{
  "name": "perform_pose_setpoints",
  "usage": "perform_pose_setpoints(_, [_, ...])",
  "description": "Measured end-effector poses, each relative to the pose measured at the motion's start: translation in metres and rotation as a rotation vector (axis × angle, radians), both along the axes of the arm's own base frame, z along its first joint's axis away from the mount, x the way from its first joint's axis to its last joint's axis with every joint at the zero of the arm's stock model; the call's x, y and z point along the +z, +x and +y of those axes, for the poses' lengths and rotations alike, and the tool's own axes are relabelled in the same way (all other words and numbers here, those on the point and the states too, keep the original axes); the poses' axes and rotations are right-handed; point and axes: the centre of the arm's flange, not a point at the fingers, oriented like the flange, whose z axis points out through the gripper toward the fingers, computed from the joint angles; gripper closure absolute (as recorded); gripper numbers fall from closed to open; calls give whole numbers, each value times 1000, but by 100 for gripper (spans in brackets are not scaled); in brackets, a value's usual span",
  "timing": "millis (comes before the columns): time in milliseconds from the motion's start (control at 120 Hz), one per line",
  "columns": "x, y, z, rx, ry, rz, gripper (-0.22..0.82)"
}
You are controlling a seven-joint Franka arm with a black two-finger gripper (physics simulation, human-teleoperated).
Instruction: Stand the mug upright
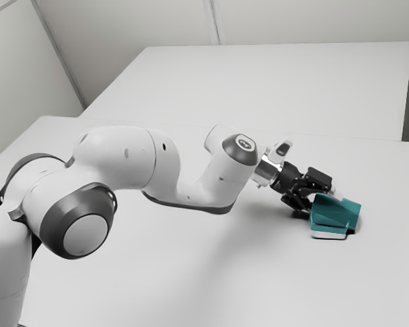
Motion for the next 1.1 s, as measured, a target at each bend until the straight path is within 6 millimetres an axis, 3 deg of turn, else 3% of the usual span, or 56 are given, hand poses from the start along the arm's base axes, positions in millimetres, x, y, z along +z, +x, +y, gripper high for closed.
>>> perform_pose_setpoints(617, [0, -3, -4, -23, -26, -29, 56])
perform_pose_setpoints(808, [2, -2, -5, -27, -30, -34, 66])
perform_pose_setpoints(933, [13, -1, -5, -29, -42, -50, 73])
perform_pose_setpoints(1100, [48, 1, -2, -37, -53, -102, 75])
